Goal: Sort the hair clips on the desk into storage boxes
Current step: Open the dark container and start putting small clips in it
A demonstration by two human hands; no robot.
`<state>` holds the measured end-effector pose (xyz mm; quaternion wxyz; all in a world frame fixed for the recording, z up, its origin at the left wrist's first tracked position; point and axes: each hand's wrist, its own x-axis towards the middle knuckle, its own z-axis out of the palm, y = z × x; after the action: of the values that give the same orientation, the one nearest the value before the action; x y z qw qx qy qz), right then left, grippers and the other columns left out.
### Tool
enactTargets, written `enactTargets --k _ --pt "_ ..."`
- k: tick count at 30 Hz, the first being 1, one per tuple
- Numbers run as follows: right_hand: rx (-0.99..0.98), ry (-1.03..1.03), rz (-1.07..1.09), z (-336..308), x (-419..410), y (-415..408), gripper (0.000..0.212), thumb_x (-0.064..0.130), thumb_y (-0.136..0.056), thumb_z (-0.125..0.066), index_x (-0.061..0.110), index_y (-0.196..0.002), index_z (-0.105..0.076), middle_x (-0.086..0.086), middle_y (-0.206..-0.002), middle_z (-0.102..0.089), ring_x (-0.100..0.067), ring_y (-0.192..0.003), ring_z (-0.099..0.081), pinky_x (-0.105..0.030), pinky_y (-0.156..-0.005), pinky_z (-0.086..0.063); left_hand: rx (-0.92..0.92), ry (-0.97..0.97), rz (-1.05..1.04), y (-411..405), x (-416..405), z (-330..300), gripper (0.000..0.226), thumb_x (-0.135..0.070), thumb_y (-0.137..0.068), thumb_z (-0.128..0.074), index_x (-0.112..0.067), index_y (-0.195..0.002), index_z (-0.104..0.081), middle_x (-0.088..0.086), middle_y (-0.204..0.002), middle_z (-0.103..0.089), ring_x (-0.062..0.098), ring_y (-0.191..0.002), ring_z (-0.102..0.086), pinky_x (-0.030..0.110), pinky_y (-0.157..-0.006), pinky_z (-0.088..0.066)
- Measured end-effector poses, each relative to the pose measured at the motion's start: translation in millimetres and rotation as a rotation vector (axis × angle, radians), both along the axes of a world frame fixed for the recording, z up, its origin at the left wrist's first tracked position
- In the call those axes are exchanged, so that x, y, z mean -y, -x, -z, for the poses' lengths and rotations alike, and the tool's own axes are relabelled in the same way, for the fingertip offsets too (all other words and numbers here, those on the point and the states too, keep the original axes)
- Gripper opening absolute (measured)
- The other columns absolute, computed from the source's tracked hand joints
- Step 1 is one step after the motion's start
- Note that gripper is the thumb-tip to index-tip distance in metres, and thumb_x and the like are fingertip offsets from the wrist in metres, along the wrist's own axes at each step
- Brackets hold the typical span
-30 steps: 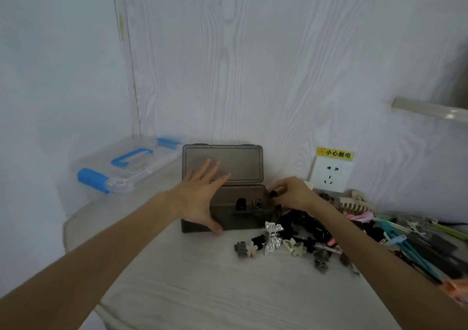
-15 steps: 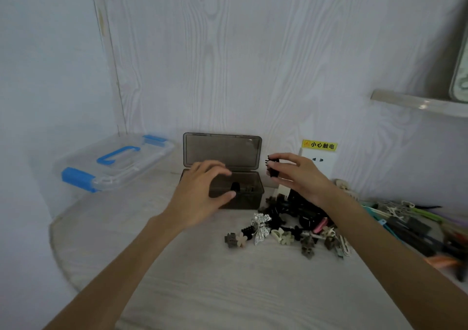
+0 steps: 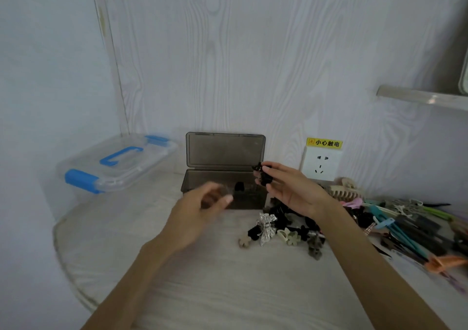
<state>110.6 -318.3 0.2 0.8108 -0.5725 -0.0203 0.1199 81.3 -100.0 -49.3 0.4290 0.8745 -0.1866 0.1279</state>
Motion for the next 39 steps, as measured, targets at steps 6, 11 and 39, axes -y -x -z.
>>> enactTargets --k 6,11,39 --pt "0.463 0.642 0.056 -5 -27 -29 0.024 0.014 -0.087 -0.064 0.014 -0.110 -0.065 -0.006 -0.108 -0.066 -0.009 -0.089 -0.066 -0.018 -0.068 -0.057 0.360 -0.030 -0.530 -52 10 -18 0.028 -0.041 -0.088 -0.058 -0.023 -0.110 -0.062 -0.005 -0.097 -0.068 0.014 -0.092 -0.060 0.031 -0.078 -0.047" --pt "0.606 0.877 0.011 1 -26 -38 0.029 0.023 -0.087 -0.063 0.024 -0.116 -0.064 0.000 -0.108 -0.069 -0.008 -0.098 -0.065 -0.025 -0.088 -0.053 0.359 -0.246 -0.515 -62 -3 4 0.031 -0.030 -0.088 -0.061 -0.016 -0.116 -0.062 0.007 -0.109 -0.068 0.026 -0.102 -0.059 0.037 -0.086 -0.042" --pt "0.414 1.499 -0.035 29 38 33 0.048 0.042 -0.083 -0.061 0.031 -0.129 -0.050 0.007 -0.125 -0.053 -0.013 -0.106 -0.053 -0.028 -0.087 -0.044 0.086 -0.409 0.254 -16 37 26 0.042 -0.056 -0.082 -0.056 -0.038 -0.120 -0.059 -0.019 -0.099 -0.051 0.001 -0.087 -0.054 0.024 -0.078 -0.050"
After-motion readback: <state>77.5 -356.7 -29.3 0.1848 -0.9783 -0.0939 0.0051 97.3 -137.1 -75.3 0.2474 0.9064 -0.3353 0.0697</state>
